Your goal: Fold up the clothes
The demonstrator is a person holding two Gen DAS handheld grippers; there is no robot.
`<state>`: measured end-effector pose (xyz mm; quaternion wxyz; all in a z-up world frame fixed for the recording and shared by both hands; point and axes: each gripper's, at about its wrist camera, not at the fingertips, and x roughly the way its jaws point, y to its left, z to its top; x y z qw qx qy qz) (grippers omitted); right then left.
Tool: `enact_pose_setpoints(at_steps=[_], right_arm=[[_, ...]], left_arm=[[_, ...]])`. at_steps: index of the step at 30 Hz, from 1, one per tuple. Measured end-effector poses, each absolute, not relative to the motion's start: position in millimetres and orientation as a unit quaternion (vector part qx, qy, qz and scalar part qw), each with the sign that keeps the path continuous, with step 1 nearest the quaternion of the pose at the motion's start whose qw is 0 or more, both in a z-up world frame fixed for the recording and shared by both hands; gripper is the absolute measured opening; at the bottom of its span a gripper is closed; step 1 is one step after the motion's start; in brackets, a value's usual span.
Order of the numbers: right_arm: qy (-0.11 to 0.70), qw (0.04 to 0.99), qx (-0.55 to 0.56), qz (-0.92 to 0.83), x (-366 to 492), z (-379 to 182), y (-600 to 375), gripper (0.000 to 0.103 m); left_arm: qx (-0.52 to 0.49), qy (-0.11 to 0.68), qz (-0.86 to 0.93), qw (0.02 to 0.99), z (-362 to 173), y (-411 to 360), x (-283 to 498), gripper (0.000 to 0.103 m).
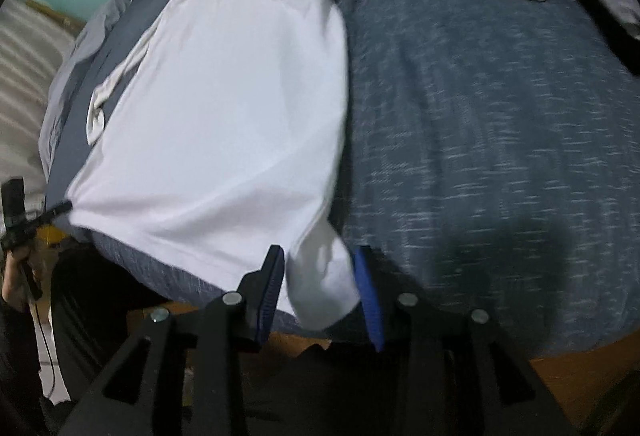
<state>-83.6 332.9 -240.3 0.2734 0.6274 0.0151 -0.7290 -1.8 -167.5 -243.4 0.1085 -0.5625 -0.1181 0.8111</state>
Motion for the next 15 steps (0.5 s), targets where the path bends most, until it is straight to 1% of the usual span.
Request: enact_pose_setpoints(at_steps=[1,3,10,12,15], right_arm=[[0.015,0.271,0.624,-0.733,-84.3,-237.5,334.2,0.015],[0.009,0.267,0.616,-0.741,-86.2,-229.6,339.2,0.005],[-0.02,0.272,0.582,-0.766,-89.3,-177.8,373.4,0.004],[-0.001,0.257,0.587,-0.768,-88.9,-177.0,377.8,0.004],[0.025,0.235,0.608,-0.758,-84.9,-198.7,373.7,0.004]], left_arm=[[-0.56,-0.118,0.813,0.108,-241.5,-167.9,-1.5,0.004],[-0.554,-0.119,0.816,0.11,-236.3,-168.4,-1.1,0.004],[-0.54,-0.111,0.824,0.132,-208.6,-162.4,6.4,0.004],[-0.549,-0.107,0.818,0.137,-212.3,-158.8,5.3,0.004],[-0.568,-0.114,0.804,0.13,-230.9,-157.6,-1.0,0.004]])
